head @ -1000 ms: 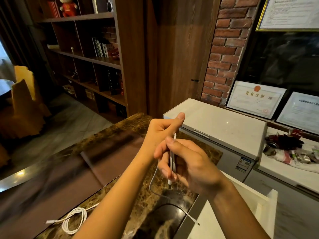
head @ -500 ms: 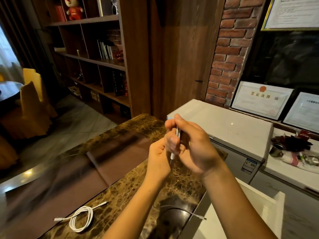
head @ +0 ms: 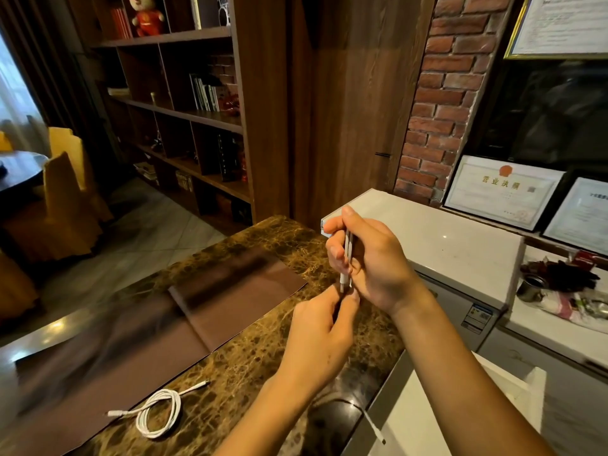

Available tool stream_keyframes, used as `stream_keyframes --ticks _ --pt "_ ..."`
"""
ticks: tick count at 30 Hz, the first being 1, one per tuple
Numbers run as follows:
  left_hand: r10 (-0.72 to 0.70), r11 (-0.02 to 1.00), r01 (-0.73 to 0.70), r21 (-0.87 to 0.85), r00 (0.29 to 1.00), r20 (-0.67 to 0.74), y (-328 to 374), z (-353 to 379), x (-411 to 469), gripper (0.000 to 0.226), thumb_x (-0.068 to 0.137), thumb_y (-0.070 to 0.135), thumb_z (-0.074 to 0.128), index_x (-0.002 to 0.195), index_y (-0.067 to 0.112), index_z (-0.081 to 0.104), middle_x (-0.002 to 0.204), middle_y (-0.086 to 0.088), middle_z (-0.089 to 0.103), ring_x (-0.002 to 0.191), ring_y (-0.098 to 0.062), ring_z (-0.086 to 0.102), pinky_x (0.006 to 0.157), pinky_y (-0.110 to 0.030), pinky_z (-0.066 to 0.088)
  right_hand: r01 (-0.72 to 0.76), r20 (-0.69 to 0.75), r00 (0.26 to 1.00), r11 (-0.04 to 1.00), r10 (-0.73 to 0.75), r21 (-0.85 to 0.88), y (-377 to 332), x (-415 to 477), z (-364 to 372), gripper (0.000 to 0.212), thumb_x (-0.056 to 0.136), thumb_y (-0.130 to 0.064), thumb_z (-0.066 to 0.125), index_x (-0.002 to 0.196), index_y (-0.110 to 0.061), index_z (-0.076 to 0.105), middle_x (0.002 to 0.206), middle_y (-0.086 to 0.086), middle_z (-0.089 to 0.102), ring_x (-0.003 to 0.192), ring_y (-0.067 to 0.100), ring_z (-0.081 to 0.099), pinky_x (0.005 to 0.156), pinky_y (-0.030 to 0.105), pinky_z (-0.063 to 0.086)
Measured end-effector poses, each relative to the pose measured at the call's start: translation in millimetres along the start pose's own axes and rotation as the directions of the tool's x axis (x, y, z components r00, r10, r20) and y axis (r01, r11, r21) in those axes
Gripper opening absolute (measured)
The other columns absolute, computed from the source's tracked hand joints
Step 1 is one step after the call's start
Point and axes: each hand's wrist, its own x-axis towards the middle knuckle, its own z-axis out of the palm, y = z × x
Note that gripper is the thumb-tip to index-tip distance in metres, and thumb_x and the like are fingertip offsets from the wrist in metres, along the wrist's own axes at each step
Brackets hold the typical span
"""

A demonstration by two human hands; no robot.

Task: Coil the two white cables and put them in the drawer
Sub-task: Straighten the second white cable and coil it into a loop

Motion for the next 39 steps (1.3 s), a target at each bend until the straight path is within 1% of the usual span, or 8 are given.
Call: stream_keyframes --ticks 7,12,18,27,29,32,36,39 --pt "0.061 0.992 -0.073 0.105 0.992 0.112 10.9 -10.1 -3.1 0.035 0.104 0.038 0.051 0.073 0.024 0.062 0.053 0.008 0.047 0.052 -0.009 0.045 0.053 -0.021 0.03 -0.022 -0.075 0.997 0.993 0.013 -0.119 9.1 2.2 -12.6 0.044 0.109 -0.033 0.034 0.096 -0.005 0.064 0.06 0.0 0.06 0.053 0.01 0.049 0.049 0.02 0.039" --pt "0.129 0.979 -0.142 0.147 0.987 0.093 17.3 -25.5 7.8 0.046 0.103 0.037 0.052 0.065 0.012 0.06 0.055 -0.006 0.055 0.056 -0.025 0.05 0.052 -0.029 0.035 -0.02 -0.019 1.0 0.976 0.016 -0.216 13.7 -2.2 -10.9 0.045 0.108 -0.035 0.035 0.092 -0.007 0.066 0.062 0.002 0.063 0.052 0.012 0.051 0.05 0.023 0.041" --pt "0.154 0.948 -0.18 0.262 0.981 0.115 19.0 -42.2 19.7 0.05 0.095 0.05 0.05 0.063 0.015 0.066 0.053 -0.003 0.057 0.053 -0.022 0.052 0.053 -0.039 0.044 -0.04 -0.004 0.999 0.989 0.04 -0.14 20.2 -7.1 -8.3 0.044 0.108 -0.035 0.036 0.094 -0.008 0.067 0.068 0.002 0.064 0.058 0.013 0.055 0.056 0.025 0.046" --pt "0.209 0.926 -0.242 0.29 0.968 0.14 21.6 -58.5 29.2 0.045 0.101 0.047 0.052 0.069 0.024 0.074 0.049 0.006 0.056 0.046 -0.011 0.052 0.048 -0.026 0.04 -0.037 0.021 0.999 0.978 0.042 -0.205 27.1 -12.9 -4.2 0.048 0.108 -0.034 0.036 0.083 -0.016 0.073 0.069 0.0 0.068 0.072 0.012 0.067 0.068 0.029 0.051" --pt "0.232 0.92 -0.266 0.287 0.961 0.148 26.4 -62.9 33.1 0.049 0.101 0.051 0.049 0.072 0.022 0.076 0.053 0.003 0.065 0.049 -0.014 0.059 0.05 -0.034 0.049 -0.043 0.047 0.997 0.971 0.055 -0.236 30.4 -18.8 -0.9 0.048 0.109 -0.033 0.036 0.085 -0.022 0.077 0.076 0.007 0.071 0.079 0.012 0.071 0.072 0.038 0.053" --pt "0.296 0.905 -0.315 0.285 0.949 0.108 37.0 -69.7 43.5 0.056 0.1 0.049 0.053 0.059 0.014 0.067 0.048 -0.004 0.059 0.046 -0.02 0.056 0.052 -0.043 0.047 -0.049 0.076 0.994 0.941 0.078 -0.335 38.4 -27.0 3.2 0.048 0.104 -0.035 0.038 0.078 -0.025 0.077 0.073 0.007 0.072 0.067 0.023 0.063 0.053 0.041 0.042" --pt "0.351 0.898 -0.351 0.267 0.935 0.047 47.6 -75.4 63.4 0.057 0.099 0.042 0.061 0.053 0.008 0.059 0.046 -0.008 0.051 0.047 -0.024 0.049 0.048 -0.032 0.037 -0.088 0.149 0.979 0.952 0.137 -0.294 47.8 -33.2 12.2 0.053 0.106 -0.022 0.028 0.073 -0.012 0.069 0.064 0.007 0.067 0.054 0.016 0.057 0.051 0.034 0.034" --pt "0.347 0.91 -0.341 0.238 0.938 0.018 45.2 -75.9 74.3 0.057 0.098 0.04 0.063 0.05 0.012 0.054 0.044 0.003 0.043 0.043 -0.014 0.042 0.047 -0.019 0.03 -0.112 0.131 0.983 0.984 0.13 -0.135 51.8 -37.1 19.9 0.06 0.106 -0.039 0.028 0.068 -0.014 0.068 0.055 0.006 0.062 0.049 0.017 0.048 0.049 0.034 0.028"
